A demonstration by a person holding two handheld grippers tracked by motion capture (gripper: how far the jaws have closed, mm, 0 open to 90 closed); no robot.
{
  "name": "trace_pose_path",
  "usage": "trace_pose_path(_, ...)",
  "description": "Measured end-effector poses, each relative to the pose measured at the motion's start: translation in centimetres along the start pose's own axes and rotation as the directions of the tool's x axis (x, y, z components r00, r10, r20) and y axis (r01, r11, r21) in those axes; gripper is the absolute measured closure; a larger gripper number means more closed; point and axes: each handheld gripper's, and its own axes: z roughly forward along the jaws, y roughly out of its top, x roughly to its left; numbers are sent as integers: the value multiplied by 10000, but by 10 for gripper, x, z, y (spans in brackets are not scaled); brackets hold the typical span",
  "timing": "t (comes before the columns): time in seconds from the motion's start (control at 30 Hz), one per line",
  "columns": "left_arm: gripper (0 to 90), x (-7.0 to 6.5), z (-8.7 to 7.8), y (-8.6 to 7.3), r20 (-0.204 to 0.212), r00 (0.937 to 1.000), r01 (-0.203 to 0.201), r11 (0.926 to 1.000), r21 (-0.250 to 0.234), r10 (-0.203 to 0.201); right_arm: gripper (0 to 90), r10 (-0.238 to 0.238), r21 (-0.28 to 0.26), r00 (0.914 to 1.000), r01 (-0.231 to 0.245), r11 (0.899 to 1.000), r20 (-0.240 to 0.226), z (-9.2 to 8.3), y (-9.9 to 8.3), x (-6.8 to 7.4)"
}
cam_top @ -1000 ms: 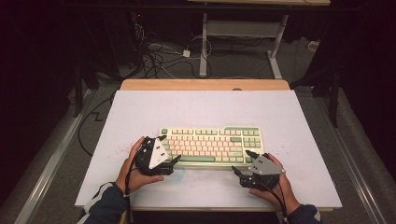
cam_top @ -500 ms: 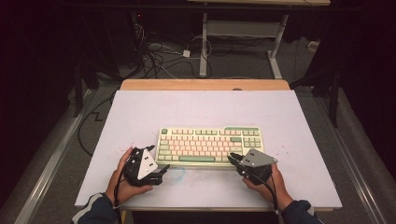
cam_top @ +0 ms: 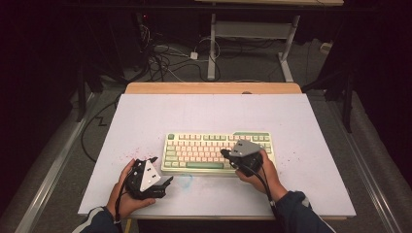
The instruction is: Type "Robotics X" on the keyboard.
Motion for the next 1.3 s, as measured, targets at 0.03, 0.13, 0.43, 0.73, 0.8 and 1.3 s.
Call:
trace_pose_path(0.03,172,0,0,-1,-20,10000,-28,10000,46,28,900,-66,63,10000,66,10000,20,5,3,-1)
trace_pose_path(0.13,172,1,2,-3,-16,10000,-90,9998,202,90,900,-63,396,10000,62,9992,23,20,8,-7)
trace_pose_path(0.43,173,1,3,-6,-44,9998,-186,9990,394,188,900,-76,1040,10000,75,9945,1,38,14,-10)
trace_pose_path(0.73,173,0,4,-8,-13,9996,-292,9977,610,293,900,-10,1391,9999,-12,9903,156,45,13,-11)
trace_pose_path(0.8,172,0,4,-8,3,9995,-317,9975,624,317,900,-31,1403,9999,10,9901,152,46,12,-11)
trace_pose_path(1.3,173,0,4,-9,-28,9992,-408,9967,695,411,803,381,612,9992,-386,9974,94,30,13,-12)
